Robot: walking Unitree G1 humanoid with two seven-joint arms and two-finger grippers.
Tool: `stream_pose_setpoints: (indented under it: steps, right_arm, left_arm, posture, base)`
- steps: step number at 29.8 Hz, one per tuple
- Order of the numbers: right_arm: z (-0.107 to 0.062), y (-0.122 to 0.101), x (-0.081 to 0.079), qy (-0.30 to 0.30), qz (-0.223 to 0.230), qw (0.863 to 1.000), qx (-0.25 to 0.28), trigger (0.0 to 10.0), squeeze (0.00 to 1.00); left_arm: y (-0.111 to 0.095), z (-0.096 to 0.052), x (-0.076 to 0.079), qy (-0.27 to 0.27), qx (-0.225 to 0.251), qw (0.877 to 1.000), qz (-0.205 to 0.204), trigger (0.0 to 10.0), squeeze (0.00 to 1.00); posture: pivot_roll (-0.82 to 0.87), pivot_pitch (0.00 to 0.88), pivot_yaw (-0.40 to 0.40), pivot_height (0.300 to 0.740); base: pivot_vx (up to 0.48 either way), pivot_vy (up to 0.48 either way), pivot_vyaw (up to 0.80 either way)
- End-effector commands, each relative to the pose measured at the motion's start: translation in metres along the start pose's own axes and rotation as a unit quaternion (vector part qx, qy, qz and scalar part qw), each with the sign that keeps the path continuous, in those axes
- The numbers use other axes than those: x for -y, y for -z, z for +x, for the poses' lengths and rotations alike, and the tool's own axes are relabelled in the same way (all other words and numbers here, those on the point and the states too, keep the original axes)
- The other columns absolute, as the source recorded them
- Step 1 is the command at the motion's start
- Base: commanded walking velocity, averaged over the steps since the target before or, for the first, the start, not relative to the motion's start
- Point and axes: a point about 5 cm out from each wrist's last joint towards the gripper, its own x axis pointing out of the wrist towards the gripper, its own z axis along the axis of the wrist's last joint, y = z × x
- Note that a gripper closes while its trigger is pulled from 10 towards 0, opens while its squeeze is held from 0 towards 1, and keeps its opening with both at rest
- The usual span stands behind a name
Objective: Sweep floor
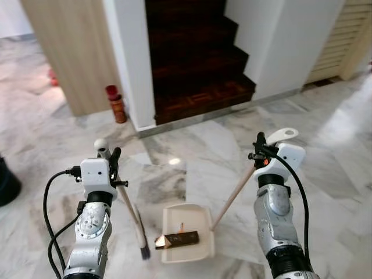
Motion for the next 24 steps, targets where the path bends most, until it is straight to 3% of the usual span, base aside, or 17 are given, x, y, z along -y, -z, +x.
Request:
stream_pose_setpoints:
  steps: [1, 5, 15, 24]
  right_arm:
    - [0.0041, -0.0083, -0.0062, -0.004, 0.016, 1.000, 0.019, 10.0, 0.00]
    - [0.0039, -0.0085, -0.0059, -0.004, 0.019, 1.000, 0.018, 10.0, 0.00]
    - [0.0037, -0.0079, -0.0058, -0.005, 0.019, 1.000, 0.015, 10.0, 0.00]
    - [0.0034, -0.0086, -0.0061, -0.005, 0.015, 1.000, 0.015, 10.0, 0.00]
  left_arm:
    - [-0.0096, 0.0044, -0.0025, -0.001, 0.020, 1.000, 0.006, 10.0, 0.00]
    - [-0.0096, 0.0042, -0.0024, -0.001, 0.020, 1.000, 0.006, 10.0, 0.00]
    - [-0.0095, 0.0029, -0.0024, -0.003, 0.018, 1.000, 0.002, 10.0, 0.00]
    - [-0.0092, 0.0004, -0.0020, -0.003, 0.016, 1.000, 0.000, 10.0, 0.00]
  posture:
    - [0.13, 0.065, 0.000, 0.740]
    - [0.13, 0.070, 0.000, 0.740]
    - [0.13, 0.085, -0.002, 0.740]
    - [0.13, 0.080, -0.007, 0.740]
  base:
    - [0.000, 0.000, 0.80]
    - [0.000, 0.000, 0.80]
    - [0.000, 0.000, 0.00]
    - [0.000, 0.274, 0.54]
